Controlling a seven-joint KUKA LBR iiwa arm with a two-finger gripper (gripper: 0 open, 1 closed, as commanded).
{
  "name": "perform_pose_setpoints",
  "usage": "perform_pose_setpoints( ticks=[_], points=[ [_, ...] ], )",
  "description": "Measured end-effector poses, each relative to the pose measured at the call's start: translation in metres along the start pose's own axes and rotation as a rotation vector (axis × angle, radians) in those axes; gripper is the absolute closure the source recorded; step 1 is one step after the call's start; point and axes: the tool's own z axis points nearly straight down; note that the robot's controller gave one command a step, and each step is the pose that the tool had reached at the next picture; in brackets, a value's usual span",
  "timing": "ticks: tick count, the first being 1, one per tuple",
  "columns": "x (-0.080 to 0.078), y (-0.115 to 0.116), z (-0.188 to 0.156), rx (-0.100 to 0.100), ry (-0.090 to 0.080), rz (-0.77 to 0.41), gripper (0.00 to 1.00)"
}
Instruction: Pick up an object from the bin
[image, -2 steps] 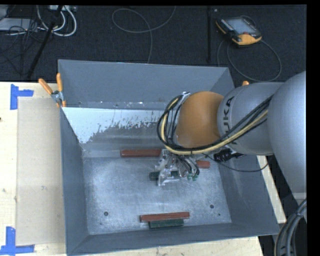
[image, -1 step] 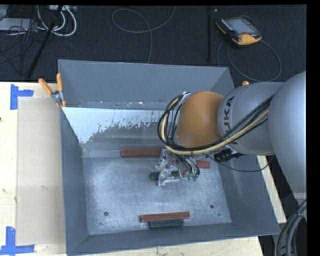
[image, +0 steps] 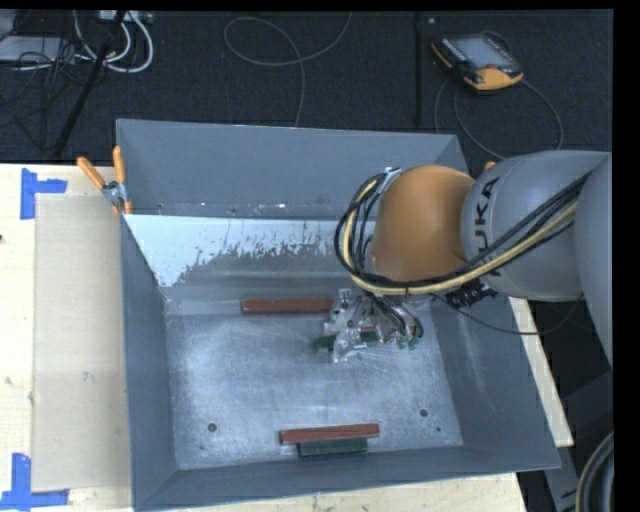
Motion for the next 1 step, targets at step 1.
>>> perform_pose_setpoints(
  ticks=[1],
  points=[
    [-0.0030,-0.0127,-0.1734,0.000,0.004,-0.095,1.00]
  ],
)
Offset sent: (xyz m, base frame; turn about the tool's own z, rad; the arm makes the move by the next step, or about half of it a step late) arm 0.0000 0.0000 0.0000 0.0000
